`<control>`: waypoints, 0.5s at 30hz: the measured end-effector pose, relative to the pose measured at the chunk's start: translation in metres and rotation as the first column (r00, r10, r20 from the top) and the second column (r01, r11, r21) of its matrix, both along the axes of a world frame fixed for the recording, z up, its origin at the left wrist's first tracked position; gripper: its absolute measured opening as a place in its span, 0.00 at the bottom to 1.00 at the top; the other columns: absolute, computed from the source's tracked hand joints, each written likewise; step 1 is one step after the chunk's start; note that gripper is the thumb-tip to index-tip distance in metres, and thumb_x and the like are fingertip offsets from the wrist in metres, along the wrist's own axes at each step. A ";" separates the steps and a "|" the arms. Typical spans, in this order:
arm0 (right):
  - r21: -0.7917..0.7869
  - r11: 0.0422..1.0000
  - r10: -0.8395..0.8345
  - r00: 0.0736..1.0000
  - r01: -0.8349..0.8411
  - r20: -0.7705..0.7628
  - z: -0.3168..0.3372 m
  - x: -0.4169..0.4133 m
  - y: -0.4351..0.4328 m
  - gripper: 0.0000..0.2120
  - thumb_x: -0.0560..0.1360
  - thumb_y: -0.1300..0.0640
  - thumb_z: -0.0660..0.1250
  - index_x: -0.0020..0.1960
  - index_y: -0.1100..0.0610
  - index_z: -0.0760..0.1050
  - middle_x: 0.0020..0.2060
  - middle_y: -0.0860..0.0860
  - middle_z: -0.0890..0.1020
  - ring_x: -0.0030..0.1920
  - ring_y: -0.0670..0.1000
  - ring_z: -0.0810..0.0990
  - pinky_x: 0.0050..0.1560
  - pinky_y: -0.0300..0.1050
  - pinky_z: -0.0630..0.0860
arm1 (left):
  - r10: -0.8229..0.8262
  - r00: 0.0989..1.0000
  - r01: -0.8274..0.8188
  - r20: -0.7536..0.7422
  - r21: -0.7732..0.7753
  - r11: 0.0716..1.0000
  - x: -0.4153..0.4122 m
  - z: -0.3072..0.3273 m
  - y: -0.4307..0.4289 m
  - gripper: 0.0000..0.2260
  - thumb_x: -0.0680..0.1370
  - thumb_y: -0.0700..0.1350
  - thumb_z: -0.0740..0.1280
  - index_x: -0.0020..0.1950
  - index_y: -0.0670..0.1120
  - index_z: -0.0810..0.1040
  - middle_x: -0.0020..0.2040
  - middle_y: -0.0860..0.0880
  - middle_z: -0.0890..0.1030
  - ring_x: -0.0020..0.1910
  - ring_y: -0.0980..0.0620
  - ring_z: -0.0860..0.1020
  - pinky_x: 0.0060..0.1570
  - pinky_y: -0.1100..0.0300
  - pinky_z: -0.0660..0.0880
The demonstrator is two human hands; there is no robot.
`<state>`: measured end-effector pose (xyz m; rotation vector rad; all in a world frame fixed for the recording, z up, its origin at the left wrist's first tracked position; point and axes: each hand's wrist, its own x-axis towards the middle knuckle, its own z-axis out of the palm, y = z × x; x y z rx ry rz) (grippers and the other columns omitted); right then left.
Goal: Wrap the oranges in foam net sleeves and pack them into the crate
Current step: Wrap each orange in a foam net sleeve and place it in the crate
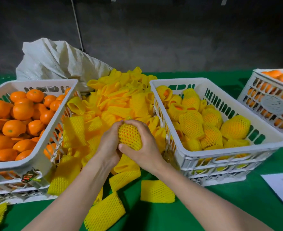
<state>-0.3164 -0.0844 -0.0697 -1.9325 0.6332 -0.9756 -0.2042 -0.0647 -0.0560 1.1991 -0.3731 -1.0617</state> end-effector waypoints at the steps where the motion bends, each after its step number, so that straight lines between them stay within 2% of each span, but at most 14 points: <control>1: -0.005 1.000 -0.010 1.000 0.010 0.012 0.003 -0.005 -0.003 0.26 0.70 0.58 0.72 0.61 0.41 0.65 0.63 0.50 0.70 0.64 0.44 0.68 0.62 0.39 0.68 | 0.006 1.000 -0.005 0.030 -0.010 1.000 -0.006 0.003 -0.003 0.10 0.80 0.47 0.63 0.42 0.45 0.77 0.27 0.51 0.82 0.27 0.57 0.81 0.27 0.64 0.75; 3: -0.012 1.000 -0.027 0.999 0.027 0.030 0.010 -0.017 -0.012 0.25 0.68 0.59 0.73 0.59 0.42 0.67 0.60 0.50 0.72 0.61 0.45 0.70 0.60 0.37 0.70 | 0.006 0.997 -0.004 0.078 -0.023 1.000 -0.019 0.008 -0.011 0.11 0.80 0.49 0.62 0.42 0.46 0.77 0.28 0.52 0.82 0.28 0.57 0.81 0.27 0.66 0.74; 6: 0.022 0.999 -0.034 0.995 0.032 0.094 0.024 -0.040 -0.030 0.22 0.66 0.59 0.74 0.57 0.47 0.70 0.56 0.50 0.75 0.58 0.49 0.74 0.57 0.44 0.74 | -0.048 0.996 0.055 0.077 -0.093 0.994 -0.044 0.016 -0.025 0.17 0.80 0.57 0.59 0.50 0.45 0.79 0.40 0.49 0.85 0.42 0.52 0.84 0.41 0.58 0.78; 8: 0.043 0.997 -0.068 0.986 0.062 0.153 0.030 -0.059 -0.046 0.22 0.66 0.60 0.75 0.55 0.48 0.71 0.54 0.47 0.76 0.57 0.48 0.76 0.55 0.44 0.75 | -0.047 0.998 0.053 0.042 -0.156 0.986 -0.062 0.018 -0.036 0.21 0.79 0.61 0.55 0.57 0.47 0.77 0.47 0.50 0.85 0.47 0.53 0.83 0.45 0.58 0.79; 9: 0.053 0.995 -0.090 0.982 0.082 0.165 0.031 -0.069 -0.055 0.22 0.67 0.61 0.76 0.55 0.47 0.71 0.54 0.46 0.76 0.56 0.47 0.76 0.55 0.43 0.75 | -0.013 0.995 0.029 0.099 -0.162 0.986 -0.071 0.016 -0.043 0.21 0.79 0.61 0.54 0.61 0.49 0.75 0.52 0.51 0.83 0.51 0.54 0.82 0.49 0.57 0.78; 10: 0.061 0.992 -0.116 0.979 0.107 0.165 0.031 -0.079 -0.064 0.23 0.67 0.62 0.75 0.56 0.47 0.71 0.54 0.45 0.76 0.56 0.45 0.76 0.54 0.41 0.75 | 0.033 0.973 0.003 0.228 -0.157 0.988 -0.080 0.014 -0.049 0.20 0.81 0.58 0.53 0.64 0.49 0.72 0.56 0.52 0.80 0.56 0.53 0.79 0.54 0.57 0.75; 11: 0.070 0.988 -0.148 0.976 0.139 0.158 0.031 -0.090 -0.073 0.23 0.68 0.62 0.75 0.56 0.45 0.70 0.54 0.43 0.76 0.55 0.43 0.76 0.52 0.39 0.75 | 0.091 0.918 -0.030 0.385 -0.162 0.986 -0.088 0.010 -0.056 0.15 0.82 0.54 0.54 0.63 0.48 0.72 0.56 0.53 0.77 0.58 0.51 0.76 0.56 0.57 0.73; 13: 0.106 0.969 -0.234 0.964 0.221 0.126 0.030 -0.110 -0.095 0.26 0.67 0.59 0.76 0.56 0.41 0.67 0.52 0.38 0.74 0.50 0.37 0.75 0.45 0.34 0.75 | 0.167 0.746 -0.046 0.645 -0.199 0.979 -0.100 0.003 -0.072 0.05 0.82 0.44 0.59 0.56 0.46 0.72 0.50 0.53 0.75 0.54 0.48 0.76 0.50 0.60 0.72; 15: 0.165 0.925 -0.355 0.934 0.343 0.050 0.030 -0.125 -0.122 0.28 0.65 0.56 0.76 0.56 0.40 0.63 0.49 0.37 0.71 0.46 0.38 0.73 0.39 0.35 0.73 | 0.136 0.524 0.043 0.841 -0.186 0.982 -0.108 -0.002 -0.093 0.05 0.80 0.39 0.61 0.56 0.42 0.73 0.49 0.49 0.76 0.50 0.48 0.76 0.43 0.65 0.68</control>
